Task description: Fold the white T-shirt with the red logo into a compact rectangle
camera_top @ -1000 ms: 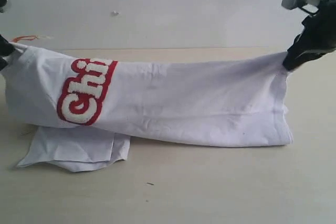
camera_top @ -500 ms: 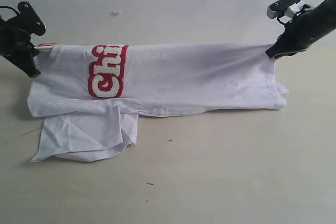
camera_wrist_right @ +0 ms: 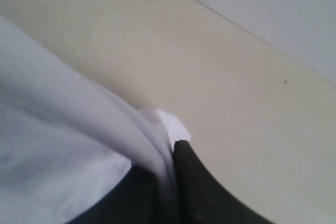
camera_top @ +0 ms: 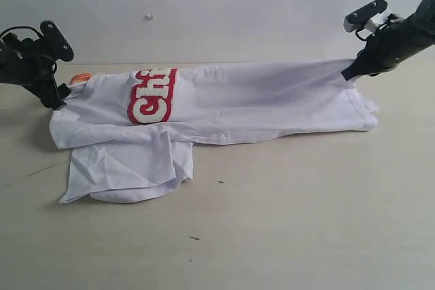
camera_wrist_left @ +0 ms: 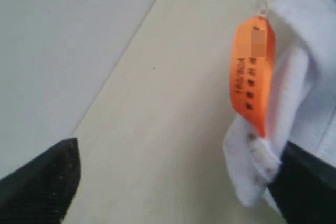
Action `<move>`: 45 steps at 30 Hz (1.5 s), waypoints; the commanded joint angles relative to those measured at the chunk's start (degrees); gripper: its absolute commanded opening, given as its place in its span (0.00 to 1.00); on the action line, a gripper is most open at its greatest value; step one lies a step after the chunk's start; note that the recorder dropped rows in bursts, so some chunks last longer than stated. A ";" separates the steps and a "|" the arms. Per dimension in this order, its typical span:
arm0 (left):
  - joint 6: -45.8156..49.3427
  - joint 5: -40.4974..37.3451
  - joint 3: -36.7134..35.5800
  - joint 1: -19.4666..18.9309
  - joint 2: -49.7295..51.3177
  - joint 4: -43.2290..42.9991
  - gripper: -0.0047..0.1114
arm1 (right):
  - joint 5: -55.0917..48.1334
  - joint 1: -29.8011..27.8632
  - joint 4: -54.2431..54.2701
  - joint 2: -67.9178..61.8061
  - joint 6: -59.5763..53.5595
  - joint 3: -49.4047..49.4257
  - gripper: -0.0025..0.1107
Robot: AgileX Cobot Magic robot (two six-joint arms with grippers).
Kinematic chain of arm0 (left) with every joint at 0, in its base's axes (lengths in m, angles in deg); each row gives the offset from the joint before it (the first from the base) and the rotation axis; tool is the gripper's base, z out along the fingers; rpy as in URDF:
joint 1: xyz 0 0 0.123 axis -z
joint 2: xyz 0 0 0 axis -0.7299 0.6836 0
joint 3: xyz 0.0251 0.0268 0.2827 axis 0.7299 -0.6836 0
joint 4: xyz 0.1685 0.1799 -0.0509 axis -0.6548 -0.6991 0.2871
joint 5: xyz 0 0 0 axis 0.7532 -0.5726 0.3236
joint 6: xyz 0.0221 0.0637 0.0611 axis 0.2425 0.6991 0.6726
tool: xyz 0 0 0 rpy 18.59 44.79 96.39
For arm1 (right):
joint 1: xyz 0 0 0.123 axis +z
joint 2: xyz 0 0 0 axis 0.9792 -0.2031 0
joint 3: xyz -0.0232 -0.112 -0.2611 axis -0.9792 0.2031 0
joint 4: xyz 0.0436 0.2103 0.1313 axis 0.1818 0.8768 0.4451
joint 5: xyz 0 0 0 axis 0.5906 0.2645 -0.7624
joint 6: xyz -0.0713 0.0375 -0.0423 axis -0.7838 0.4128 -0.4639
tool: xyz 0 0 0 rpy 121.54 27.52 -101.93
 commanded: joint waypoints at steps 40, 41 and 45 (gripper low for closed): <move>-4.01 -45.52 13.42 -14.80 2.59 53.46 0.94 | -1.31 -0.42 -0.27 0.13 -0.87 -0.38 0.45; -4.66 -45.88 13.42 -15.03 2.59 53.46 0.94 | -1.31 -0.42 -0.27 0.13 -0.87 -0.38 0.45; -6.35 -48.01 13.42 -15.03 2.59 54.40 0.94 | -1.41 -0.42 -0.27 0.13 -0.87 -0.38 0.45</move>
